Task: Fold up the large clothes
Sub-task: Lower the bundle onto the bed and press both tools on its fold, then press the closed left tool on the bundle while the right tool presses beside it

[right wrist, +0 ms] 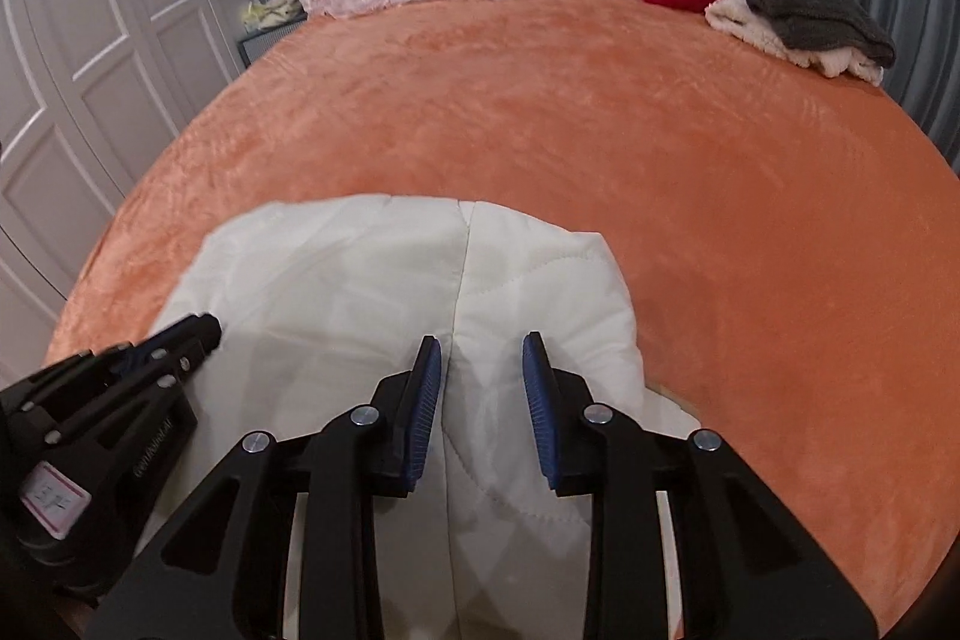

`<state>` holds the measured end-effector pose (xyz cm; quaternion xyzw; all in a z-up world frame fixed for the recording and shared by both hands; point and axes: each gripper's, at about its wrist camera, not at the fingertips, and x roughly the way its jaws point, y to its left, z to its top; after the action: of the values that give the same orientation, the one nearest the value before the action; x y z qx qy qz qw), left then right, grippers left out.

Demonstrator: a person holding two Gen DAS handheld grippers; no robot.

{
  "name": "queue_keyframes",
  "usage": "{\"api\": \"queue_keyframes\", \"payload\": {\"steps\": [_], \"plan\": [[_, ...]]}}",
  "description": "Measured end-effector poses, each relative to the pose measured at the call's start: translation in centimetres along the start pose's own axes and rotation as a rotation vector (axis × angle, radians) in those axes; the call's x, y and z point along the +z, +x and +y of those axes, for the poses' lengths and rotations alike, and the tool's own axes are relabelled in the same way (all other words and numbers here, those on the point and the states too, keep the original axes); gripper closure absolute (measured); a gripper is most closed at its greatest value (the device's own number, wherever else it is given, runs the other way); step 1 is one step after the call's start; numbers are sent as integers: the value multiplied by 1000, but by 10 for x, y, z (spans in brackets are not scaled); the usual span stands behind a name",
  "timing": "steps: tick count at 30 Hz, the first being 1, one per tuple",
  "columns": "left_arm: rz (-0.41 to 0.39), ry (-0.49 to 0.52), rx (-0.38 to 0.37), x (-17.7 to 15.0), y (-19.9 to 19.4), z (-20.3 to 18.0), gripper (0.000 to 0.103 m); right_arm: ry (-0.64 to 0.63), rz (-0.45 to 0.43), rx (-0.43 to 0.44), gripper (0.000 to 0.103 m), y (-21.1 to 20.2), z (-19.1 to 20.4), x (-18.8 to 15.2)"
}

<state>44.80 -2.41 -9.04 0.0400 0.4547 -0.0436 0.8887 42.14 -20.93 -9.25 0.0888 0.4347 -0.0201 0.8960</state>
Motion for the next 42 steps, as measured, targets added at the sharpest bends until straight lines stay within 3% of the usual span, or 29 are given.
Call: {"api": "queue_keyframes", "payload": {"steps": [12, 20, 42], "plan": [[-29, 0, 10, -10, 38, -6, 102, 26, 4, 41, 76, 37, -11, -13], [-64, 25, 52, -16, 46, -14, 103, 2, -38, 12, 76, 41, -6, -22], [-122, 11, 69, -23, 56, -13, 103, -36, -96, -38, 76, 50, 4, -30]]}}
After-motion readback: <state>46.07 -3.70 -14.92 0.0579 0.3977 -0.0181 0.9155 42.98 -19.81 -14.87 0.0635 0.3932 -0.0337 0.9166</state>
